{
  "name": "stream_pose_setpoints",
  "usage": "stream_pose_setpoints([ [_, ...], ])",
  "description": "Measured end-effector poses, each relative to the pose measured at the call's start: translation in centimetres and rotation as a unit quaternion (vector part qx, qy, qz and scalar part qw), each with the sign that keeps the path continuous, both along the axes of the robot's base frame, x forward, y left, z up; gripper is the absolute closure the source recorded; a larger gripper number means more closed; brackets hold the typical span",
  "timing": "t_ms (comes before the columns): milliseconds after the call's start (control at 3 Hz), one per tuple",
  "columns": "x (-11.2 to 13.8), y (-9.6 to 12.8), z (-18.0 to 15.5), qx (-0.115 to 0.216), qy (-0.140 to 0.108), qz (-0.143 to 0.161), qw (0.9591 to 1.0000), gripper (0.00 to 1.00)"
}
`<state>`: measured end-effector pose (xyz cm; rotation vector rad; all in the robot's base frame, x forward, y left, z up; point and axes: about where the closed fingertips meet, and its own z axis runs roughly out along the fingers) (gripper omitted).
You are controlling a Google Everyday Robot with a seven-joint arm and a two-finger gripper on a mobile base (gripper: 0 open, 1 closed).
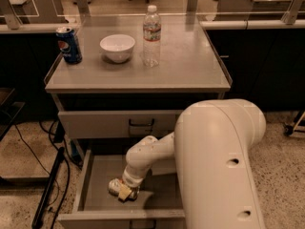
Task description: Pick 7up can from middle drawer and place on counter
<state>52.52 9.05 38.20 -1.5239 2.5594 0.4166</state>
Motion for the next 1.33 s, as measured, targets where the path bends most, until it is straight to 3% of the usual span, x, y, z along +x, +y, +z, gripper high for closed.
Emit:
stream_pose_setpoints([
  [667, -2.8, -3.1, 6.0, 0.004, -0.052, -0.025, 0.9983, 1.0],
  [1000, -3.1, -3.3, 6.4, 0.002, -0.055, -0.025, 0.9982, 1.0],
  [1333, -2.3, -4.8, 7.3, 0.005, -0.056, -0.057, 0.9968, 1.0],
])
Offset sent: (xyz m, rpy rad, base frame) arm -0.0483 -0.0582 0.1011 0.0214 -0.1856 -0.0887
